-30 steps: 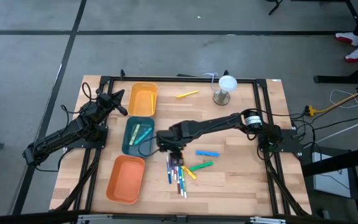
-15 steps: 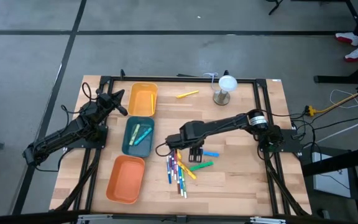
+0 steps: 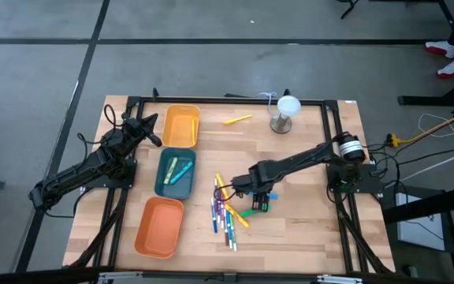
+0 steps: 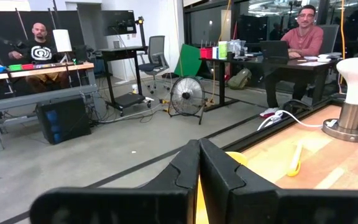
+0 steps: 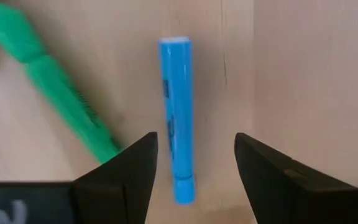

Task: Pick & Place Markers
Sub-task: Put the blue highlighter pen into the blue bin, then put the green highlighter pen into the blue bin

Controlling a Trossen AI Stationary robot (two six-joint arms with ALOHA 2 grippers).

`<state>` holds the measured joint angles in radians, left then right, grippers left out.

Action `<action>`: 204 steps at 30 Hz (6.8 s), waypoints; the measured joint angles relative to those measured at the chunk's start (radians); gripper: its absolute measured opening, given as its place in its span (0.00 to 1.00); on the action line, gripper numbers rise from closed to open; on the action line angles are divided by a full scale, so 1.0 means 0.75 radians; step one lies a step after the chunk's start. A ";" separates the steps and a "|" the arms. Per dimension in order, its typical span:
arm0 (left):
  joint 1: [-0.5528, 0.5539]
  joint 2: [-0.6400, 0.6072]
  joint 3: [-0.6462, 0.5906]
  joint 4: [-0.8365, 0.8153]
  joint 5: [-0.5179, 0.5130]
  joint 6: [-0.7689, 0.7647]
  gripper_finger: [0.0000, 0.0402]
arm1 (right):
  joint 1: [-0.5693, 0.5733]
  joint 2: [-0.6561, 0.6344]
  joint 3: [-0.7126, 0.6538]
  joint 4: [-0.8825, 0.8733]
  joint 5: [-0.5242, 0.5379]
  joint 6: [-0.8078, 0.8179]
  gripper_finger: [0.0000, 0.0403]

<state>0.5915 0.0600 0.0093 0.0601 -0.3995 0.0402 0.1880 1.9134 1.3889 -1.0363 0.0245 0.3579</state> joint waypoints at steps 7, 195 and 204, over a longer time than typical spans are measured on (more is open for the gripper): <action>0.000 0.000 0.000 0.000 0.000 0.000 0.02 | -0.001 -0.035 -0.250 0.301 -0.002 -0.007 0.53; 0.001 0.000 -0.001 0.000 0.000 0.000 0.02 | -0.270 0.511 0.801 1.156 -0.201 -0.081 0.53; 0.000 0.000 -0.001 0.000 0.000 0.000 0.02 | -0.251 0.511 0.801 1.057 -0.850 -0.021 0.54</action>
<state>0.5915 0.0601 0.0090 0.0601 -0.3994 0.0402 -0.0001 2.2967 1.9896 -0.2433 -0.6132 0.3420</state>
